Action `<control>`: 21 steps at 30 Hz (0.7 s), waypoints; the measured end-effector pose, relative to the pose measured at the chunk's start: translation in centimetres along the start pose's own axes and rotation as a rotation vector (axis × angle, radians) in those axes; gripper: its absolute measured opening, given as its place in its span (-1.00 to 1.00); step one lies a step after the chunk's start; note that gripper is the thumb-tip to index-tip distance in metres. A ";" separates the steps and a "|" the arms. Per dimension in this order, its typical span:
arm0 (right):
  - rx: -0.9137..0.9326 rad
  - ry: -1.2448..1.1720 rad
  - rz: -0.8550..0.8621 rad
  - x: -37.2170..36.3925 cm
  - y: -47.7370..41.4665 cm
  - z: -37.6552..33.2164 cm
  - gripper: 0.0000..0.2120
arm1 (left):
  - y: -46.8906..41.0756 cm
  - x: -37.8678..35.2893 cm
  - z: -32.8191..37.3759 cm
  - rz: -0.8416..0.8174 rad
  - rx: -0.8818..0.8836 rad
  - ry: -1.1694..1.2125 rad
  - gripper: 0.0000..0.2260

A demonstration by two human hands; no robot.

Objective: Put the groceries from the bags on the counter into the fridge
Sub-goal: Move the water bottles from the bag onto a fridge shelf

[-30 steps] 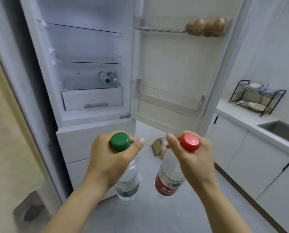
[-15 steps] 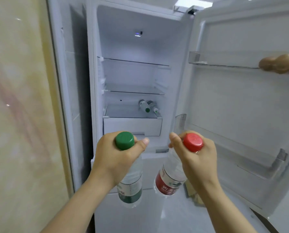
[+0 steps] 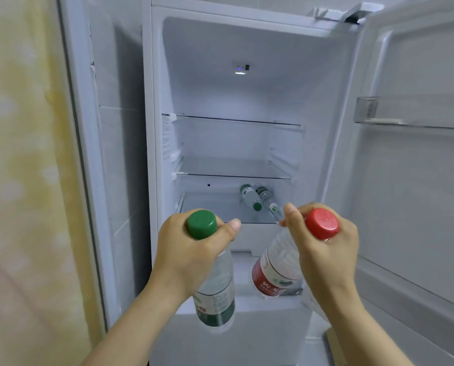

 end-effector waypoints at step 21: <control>-0.089 -0.012 0.147 -8.4 -10.7 13.5 -0.58 | -17.7 2.0 -12.9 0.002 -0.053 -0.004 -0.64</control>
Point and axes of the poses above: each hand's wrist, its own y-axis away from the middle knuckle, its own x-axis out of the back of the hand, z = x × y, the point moved 5 cm from there along -y, towards the middle knuckle, and after that the axes turned 15 degrees about -z, right-handed, at the moved point
